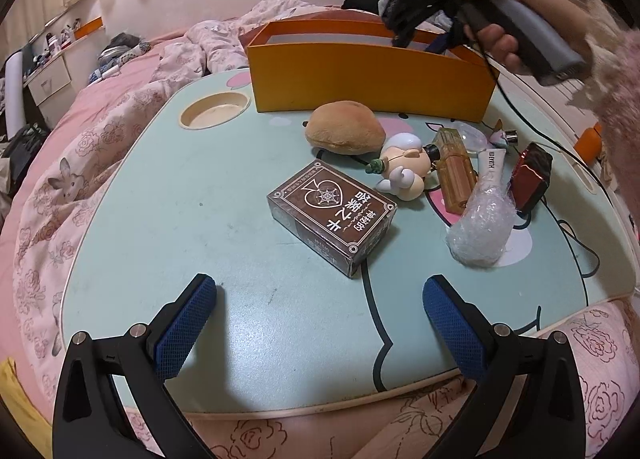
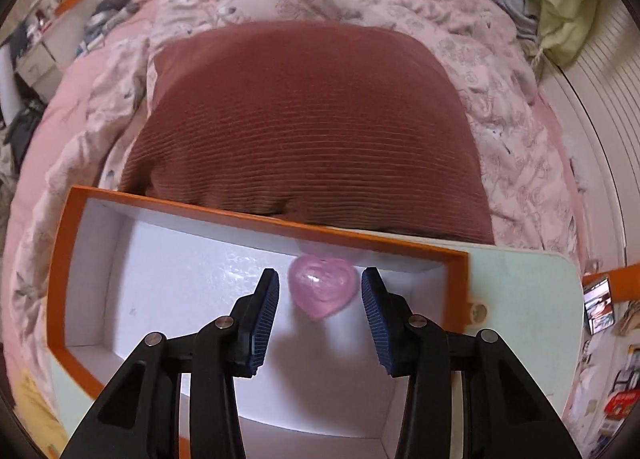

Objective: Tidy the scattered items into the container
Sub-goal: 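Grasp the pink heart-shaped item in the box with the right gripper, lift it out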

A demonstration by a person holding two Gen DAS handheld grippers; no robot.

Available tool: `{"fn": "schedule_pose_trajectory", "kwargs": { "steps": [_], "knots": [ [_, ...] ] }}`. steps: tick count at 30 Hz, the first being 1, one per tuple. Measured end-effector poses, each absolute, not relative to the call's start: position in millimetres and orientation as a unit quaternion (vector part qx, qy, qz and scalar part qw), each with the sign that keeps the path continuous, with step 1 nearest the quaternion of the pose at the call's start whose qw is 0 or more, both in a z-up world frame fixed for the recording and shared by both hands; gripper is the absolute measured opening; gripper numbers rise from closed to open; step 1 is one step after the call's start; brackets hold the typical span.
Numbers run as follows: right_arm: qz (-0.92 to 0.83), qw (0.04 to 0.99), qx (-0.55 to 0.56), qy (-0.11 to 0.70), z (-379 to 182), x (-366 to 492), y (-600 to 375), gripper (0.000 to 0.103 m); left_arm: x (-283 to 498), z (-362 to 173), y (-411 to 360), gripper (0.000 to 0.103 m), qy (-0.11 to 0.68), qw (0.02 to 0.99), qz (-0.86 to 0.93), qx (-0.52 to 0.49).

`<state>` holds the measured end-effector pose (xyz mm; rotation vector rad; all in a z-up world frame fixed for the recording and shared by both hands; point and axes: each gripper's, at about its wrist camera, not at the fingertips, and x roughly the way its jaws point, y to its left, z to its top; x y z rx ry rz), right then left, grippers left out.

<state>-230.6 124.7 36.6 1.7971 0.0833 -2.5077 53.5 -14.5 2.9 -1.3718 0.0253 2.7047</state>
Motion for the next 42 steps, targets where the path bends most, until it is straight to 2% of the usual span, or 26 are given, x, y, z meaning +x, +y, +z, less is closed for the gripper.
{"fn": "schedule_pose_trajectory", "kwargs": {
  "steps": [2, 5, 8, 10, 11, 14, 20, 25, 32, 35, 37, 38, 39, 42],
  "knots": [
    [-0.809, 0.021, 0.585, 0.046, 35, -238, 115, 0.042, 54, 3, -15, 0.103, 0.007, 0.055, 0.891, -0.451],
    [-0.787, 0.017, 0.614, 0.056, 19, -247, 109, 0.032, 54, 3, -15, 0.103, 0.008, 0.056, 0.891, -0.451],
    [-0.789, 0.025, 0.612, 0.045, 15, -246, 112, 0.032, 54, 3, -16, 0.103, 0.005, 0.057, 0.891, -0.451],
    [-0.790, 0.029, 0.611, 0.028, 15, -246, 117, 0.028, 54, 3, -16, 0.103, 0.006, 0.058, 0.891, -0.450],
    [-0.791, 0.030, 0.610, 0.031, 15, -246, 118, 0.023, 55, 3, -16, 0.103, 0.006, 0.057, 0.891, -0.450],
    [-0.800, 0.047, 0.597, 0.026, 20, -237, 122, 0.020, 55, 3, -16, 0.103, 0.006, 0.058, 0.891, -0.450],
    [-0.834, 0.098, 0.543, -0.016, 61, -203, 136, 0.019, 54, 3, -16, 0.103, 0.006, 0.058, 0.891, -0.450],
    [-0.840, 0.162, 0.516, -0.032, 92, -126, 141, 0.020, 54, 3, -16, 0.103, 0.006, 0.058, 0.891, -0.450],
    [-0.783, 0.230, 0.575, -0.063, 54, -69, 142, 0.020, 54, 2, -16, 0.103, 0.006, 0.057, 0.891, -0.450],
    [-0.782, 0.239, 0.573, -0.058, 48, -69, 138, 0.021, 54, 3, -16, 0.103, 0.006, 0.057, 0.891, -0.451],
    [-0.791, 0.235, 0.562, -0.061, 51, -69, 140, 0.032, 54, 2, -16, 0.103, 0.006, 0.057, 0.891, -0.451],
    [-0.798, 0.227, 0.555, -0.063, 54, -69, 142, 0.044, 54, 3, -16, 0.103, 0.006, 0.057, 0.891, -0.451],
    [-0.805, 0.222, 0.547, -0.067, 56, -67, 147, 0.049, 54, 3, -16, 0.103, 0.006, 0.057, 0.891, -0.451],
    [-0.838, 0.204, 0.499, -0.083, 70, -50, 167, 0.049, 54, 3, -16, 0.103, 0.007, 0.057, 0.891, -0.451]
  ]
}}
